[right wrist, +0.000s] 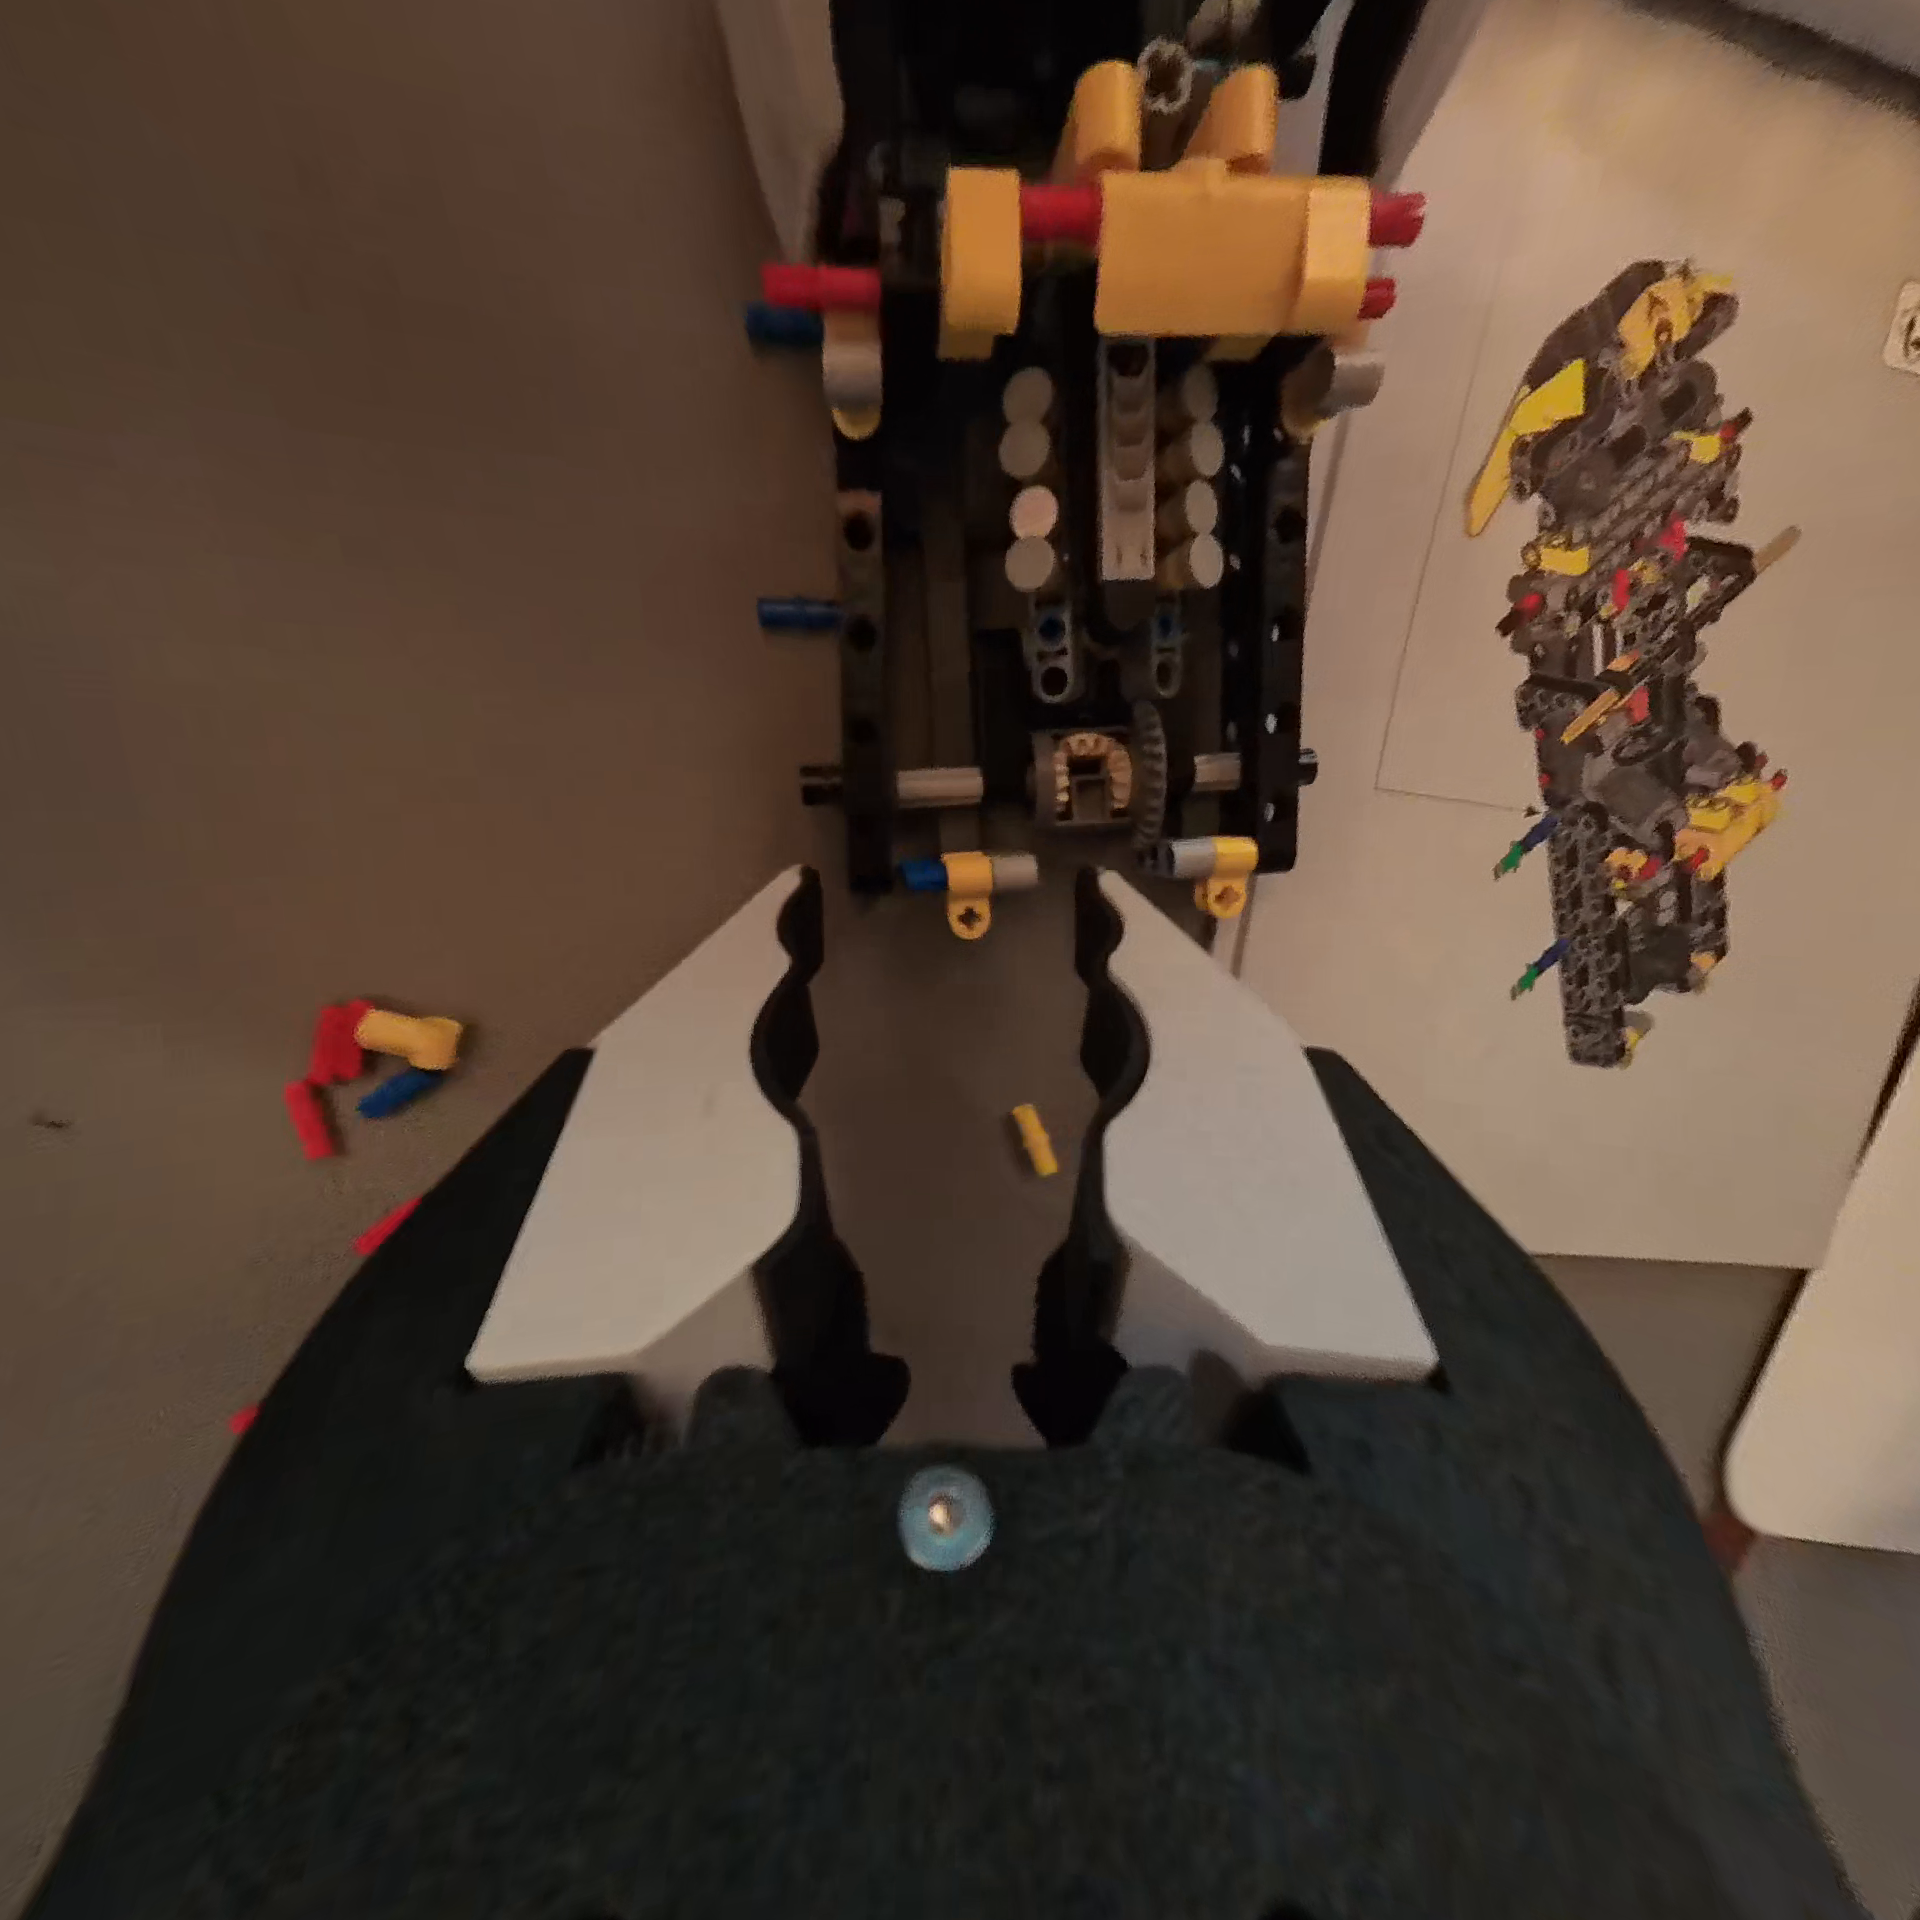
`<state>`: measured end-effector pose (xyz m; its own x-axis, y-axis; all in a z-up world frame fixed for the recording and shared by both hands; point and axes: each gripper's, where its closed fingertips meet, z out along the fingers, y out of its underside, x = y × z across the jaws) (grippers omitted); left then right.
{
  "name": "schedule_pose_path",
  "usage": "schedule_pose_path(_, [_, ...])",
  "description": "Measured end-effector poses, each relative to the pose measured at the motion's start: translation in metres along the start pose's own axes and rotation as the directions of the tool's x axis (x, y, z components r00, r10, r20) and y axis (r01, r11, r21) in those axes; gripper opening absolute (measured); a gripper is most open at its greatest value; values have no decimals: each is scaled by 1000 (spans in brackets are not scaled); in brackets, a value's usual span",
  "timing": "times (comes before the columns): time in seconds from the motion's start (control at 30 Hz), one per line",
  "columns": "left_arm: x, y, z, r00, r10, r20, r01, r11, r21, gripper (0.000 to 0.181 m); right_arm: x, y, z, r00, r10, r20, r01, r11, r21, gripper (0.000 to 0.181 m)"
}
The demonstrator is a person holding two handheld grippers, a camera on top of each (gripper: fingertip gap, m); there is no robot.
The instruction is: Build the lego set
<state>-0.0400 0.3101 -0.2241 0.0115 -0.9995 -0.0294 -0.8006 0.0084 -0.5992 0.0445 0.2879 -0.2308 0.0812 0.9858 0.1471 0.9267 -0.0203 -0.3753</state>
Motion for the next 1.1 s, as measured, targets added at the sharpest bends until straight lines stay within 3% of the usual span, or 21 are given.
schedule_pose_path(0.2, [0, 0, 0, 1000, 1, -1, -1, 1000, 0, 81, -1, 0, 3, 993, -57, 108, 63, 997, -54, 33])
schedule_pose_path(0.5, [3, 0, 1, 1000, 6, -6, -6, 1000, -1, 86, -3, 1, 3, 977, 12, 213, 19, 990, -140, 32])
schedule_pose_path(0.7, [2, 1, 0, 1000, 29, -1, -29, 1000, -1, 84, -2, -1, 5, 988, -97, 118, 108, 990, -91, 32])
schedule_pose_path(0.9, [2, 0, -2, 998, 41, 46, -41, 999, -11, 83, -2, -2, 6, 994, -56, 92, 58, 998, -23, 33])
schedule_pose_path(1.03, [3, 8, -24, 997, 45, 68, -45, 999, -6, 84, -2, -2, 6, 993, -40, 113, 42, 999, -14, 32])
schedule_pose_path(1.1, [8, 7, -44, 999, -20, 50, 16, 997, 75, 84, -1, -3, 6, 993, -23, 114, 23, 1000, -2, 32])
